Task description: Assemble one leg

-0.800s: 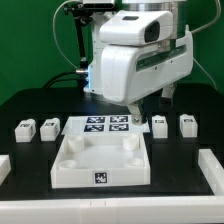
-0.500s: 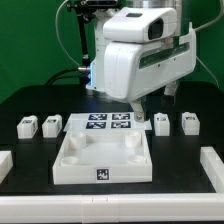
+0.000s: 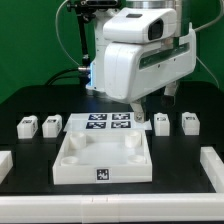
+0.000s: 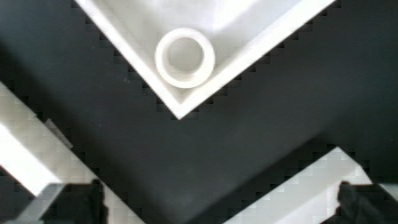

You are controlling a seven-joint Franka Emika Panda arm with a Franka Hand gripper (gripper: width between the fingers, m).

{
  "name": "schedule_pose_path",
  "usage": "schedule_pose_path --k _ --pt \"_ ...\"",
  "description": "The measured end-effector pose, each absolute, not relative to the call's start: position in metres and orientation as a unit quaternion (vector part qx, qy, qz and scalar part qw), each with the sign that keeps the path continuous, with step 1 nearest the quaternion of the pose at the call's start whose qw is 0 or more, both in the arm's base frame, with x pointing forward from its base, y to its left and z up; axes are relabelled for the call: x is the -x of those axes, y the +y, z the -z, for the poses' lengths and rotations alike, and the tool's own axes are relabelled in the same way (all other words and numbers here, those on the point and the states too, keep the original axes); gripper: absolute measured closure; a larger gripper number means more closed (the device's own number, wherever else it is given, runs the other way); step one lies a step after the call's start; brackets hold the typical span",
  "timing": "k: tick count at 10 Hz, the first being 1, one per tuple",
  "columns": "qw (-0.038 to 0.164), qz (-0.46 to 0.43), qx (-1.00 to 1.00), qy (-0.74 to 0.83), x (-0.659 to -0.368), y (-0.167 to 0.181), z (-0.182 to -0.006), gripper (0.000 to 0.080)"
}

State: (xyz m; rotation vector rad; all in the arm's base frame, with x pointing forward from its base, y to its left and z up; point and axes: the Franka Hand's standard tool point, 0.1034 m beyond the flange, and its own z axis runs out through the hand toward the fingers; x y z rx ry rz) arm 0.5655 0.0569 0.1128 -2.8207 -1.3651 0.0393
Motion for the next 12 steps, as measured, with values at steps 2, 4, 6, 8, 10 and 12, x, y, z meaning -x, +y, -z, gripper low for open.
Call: schedule_pose_path --k 2,4,6,8,10,12 --pt "0.004 -0.013 0.900 -0.436 -0.565 0.057 -0.112 0.0150" --pt "0.004 -0.013 0.889 -0.457 -0.565 0.057 -0.112 0.0150" --pt "0.005 -0.016 0.885 -0.465 -0.548 0.054 -0.107 0.0150" --pt "0.006 -0.014 0.798 -0.603 -0.493 0.027 -0.091 0.0150" --pt "0.016 -0.017 0.724 -0.689 -0.452 -0.007 -0.070 0.0150" --pt "0.023 -0.015 0.656 -0.754 -0.437 -0.035 -0.055 0.0150"
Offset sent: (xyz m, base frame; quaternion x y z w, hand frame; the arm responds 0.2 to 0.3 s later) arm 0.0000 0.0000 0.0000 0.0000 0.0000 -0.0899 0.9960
